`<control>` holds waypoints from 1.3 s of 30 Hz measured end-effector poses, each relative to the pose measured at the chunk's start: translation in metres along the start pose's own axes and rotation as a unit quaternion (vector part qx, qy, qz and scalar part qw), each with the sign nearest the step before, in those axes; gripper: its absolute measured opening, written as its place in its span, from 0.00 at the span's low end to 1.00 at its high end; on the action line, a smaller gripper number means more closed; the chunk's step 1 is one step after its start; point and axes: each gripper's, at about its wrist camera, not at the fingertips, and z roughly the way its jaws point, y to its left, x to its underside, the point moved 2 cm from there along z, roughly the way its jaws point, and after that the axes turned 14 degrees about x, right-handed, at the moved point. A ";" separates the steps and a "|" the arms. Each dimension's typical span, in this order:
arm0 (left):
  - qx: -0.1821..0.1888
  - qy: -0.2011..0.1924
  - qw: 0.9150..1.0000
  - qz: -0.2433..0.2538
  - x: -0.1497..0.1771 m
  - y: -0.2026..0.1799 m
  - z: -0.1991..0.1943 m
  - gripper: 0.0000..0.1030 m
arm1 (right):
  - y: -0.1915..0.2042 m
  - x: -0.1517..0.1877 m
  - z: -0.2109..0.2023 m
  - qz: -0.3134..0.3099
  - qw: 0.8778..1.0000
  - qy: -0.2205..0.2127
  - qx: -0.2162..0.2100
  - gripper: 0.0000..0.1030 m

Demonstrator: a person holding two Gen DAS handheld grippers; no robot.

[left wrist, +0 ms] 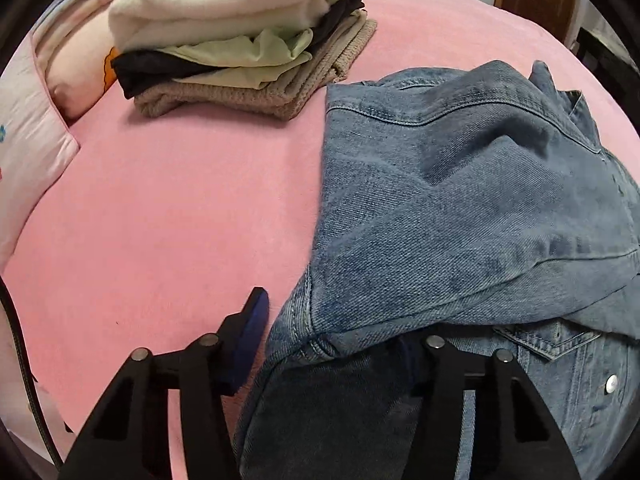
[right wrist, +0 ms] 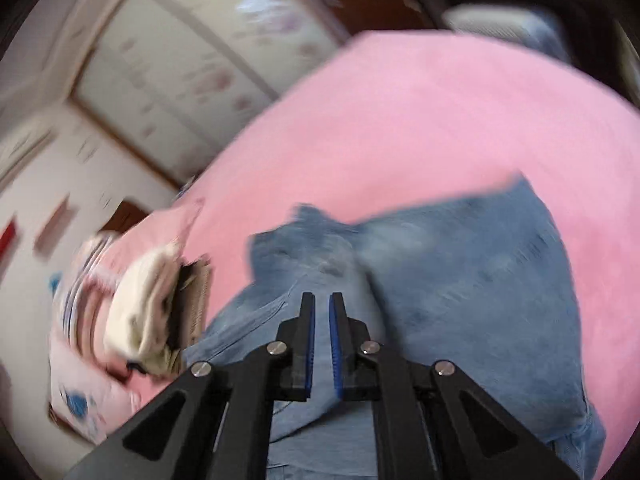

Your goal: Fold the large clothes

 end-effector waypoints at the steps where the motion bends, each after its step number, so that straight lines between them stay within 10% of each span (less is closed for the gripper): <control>1: 0.000 0.000 1.000 0.000 0.000 -0.001 0.000 0.49 | -0.005 0.002 0.005 -0.002 1.000 0.005 0.012 0.07; 7: -0.006 0.001 1.000 0.004 0.000 -0.002 0.000 0.49 | -0.015 0.031 0.042 -0.013 0.995 0.103 0.010 0.10; 20: -0.013 0.003 1.000 0.004 0.001 -0.003 0.004 0.50 | 0.006 0.036 0.077 -0.045 0.993 0.104 0.042 0.39; 21: -0.014 0.003 1.000 0.003 0.001 -0.003 0.004 0.50 | 0.007 0.035 0.075 -0.054 0.993 0.102 0.040 0.38; 23: -0.012 0.003 1.000 0.001 0.000 -0.003 0.004 0.50 | 0.013 0.035 0.071 -0.082 0.992 0.084 0.042 0.03; 31: 0.000 0.001 1.000 0.000 0.000 -0.001 0.002 0.52 | 0.013 0.028 -0.016 -0.110 0.994 -0.010 0.018 0.03; 39: 0.006 0.008 1.000 0.006 0.010 0.002 -0.001 0.52 | -0.002 0.070 0.003 -0.176 0.975 0.009 0.135 0.03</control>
